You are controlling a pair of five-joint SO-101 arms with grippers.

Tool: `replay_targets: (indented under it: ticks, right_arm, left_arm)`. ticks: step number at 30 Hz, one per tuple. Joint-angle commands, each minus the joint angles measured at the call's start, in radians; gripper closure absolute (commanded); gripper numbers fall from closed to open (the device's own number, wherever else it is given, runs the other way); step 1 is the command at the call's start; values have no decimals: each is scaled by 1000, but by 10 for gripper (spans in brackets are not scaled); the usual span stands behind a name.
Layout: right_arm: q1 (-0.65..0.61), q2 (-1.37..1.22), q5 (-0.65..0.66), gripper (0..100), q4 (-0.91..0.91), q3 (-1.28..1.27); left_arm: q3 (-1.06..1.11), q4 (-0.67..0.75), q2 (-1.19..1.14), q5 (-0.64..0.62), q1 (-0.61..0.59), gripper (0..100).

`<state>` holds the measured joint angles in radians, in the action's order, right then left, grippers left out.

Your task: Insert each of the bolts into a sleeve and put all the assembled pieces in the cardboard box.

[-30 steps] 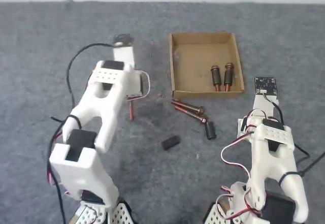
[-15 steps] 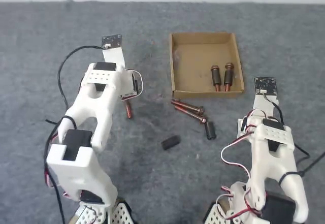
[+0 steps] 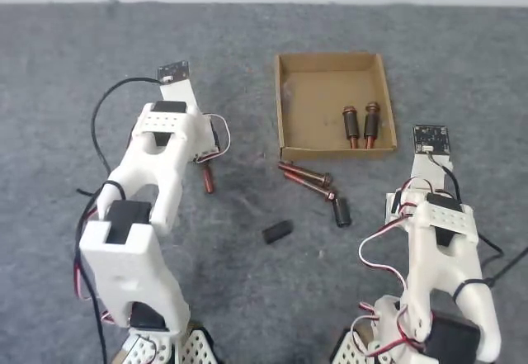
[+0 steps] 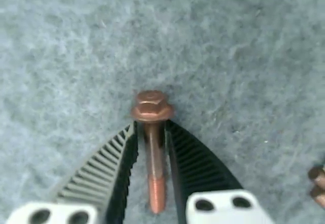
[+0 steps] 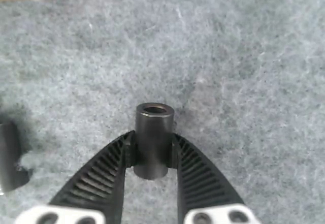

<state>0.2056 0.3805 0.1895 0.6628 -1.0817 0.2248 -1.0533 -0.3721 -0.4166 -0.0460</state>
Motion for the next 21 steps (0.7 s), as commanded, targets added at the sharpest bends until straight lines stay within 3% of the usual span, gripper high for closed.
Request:
replay_targets:
  ticks: [1, 18, 21]
  right_arm:
    - [-12, 5, 11, 991, -13, 46]
    - [-12, 5, 11, 991, -12, 44]
    - [-12, 5, 11, 991, -12, 43]
  left_arm:
    - [-53, 2, 11, -15, 5, 923]
    - [-105, -29, -77, -14, 38, 926]
    - [-114, -38, -84, -11, 38, 983]
